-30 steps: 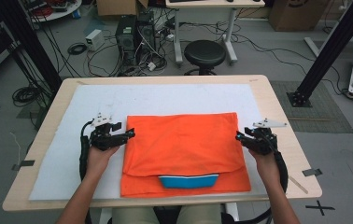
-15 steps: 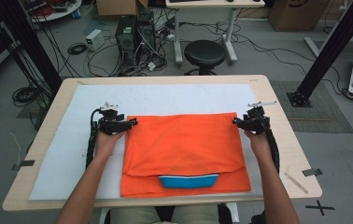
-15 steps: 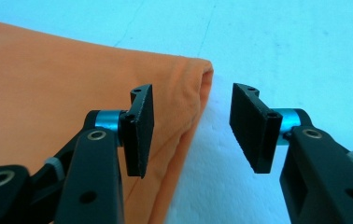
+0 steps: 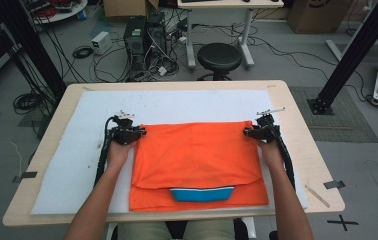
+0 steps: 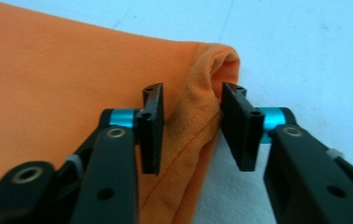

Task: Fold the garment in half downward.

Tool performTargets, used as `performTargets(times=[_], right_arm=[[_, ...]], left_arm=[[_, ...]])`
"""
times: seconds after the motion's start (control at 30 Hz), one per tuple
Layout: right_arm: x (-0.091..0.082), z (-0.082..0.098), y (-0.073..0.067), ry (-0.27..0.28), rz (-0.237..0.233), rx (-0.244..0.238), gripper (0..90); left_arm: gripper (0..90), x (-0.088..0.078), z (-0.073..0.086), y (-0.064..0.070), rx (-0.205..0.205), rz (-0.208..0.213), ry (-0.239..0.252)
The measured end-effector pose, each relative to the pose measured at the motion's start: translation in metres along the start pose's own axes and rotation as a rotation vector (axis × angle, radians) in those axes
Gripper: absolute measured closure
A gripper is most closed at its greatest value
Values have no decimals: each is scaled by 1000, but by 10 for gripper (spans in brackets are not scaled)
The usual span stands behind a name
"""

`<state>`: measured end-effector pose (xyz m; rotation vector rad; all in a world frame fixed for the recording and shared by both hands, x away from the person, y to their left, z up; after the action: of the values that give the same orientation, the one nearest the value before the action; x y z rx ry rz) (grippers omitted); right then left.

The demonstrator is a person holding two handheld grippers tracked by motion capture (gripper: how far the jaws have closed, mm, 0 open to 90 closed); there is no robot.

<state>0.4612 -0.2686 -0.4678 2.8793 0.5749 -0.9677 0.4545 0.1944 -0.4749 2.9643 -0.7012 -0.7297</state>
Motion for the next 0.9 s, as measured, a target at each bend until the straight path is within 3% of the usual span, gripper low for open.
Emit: performTargets(times=[0.07,0.2,0.37,0.5,0.6,0.7,0.77,0.9], right_arm=[[0,0,-1,-2,-24,-1,752],[1,-3,-4,-19,-37,-24,828],[0,-9,5,37,6,29,840],[2,-16,7,71,48,21,842],[3,-23,8,84,88,-4,842],[2,-30,11,102,110,3,841],[1,-35,14,115,118,3,841],[2,-43,20,134,128,-3,840]], left_arm=[[830,0,0,0,-4,-5,3],[845,1,-2,-1,-36,-14,21],[848,2,-5,-5,-102,-18,78],[848,2,-8,-7,-132,-24,115],[848,6,-14,-6,-141,-21,111],[848,12,-26,-3,-131,-23,125],[847,16,-31,-3,-145,-18,115],[847,22,-40,-5,-160,-5,170]])
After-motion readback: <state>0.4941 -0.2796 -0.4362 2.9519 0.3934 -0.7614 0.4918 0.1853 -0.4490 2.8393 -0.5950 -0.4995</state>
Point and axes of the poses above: each handheld gripper's, and its own axes: x roughly forward along the jaws, z roughly out of its underside, y roughly to its right, the point moved 3 cm from there along x, roughly forward along the jaws, and after that the axes turned 13 degrees about y, right-handed, at the moved point
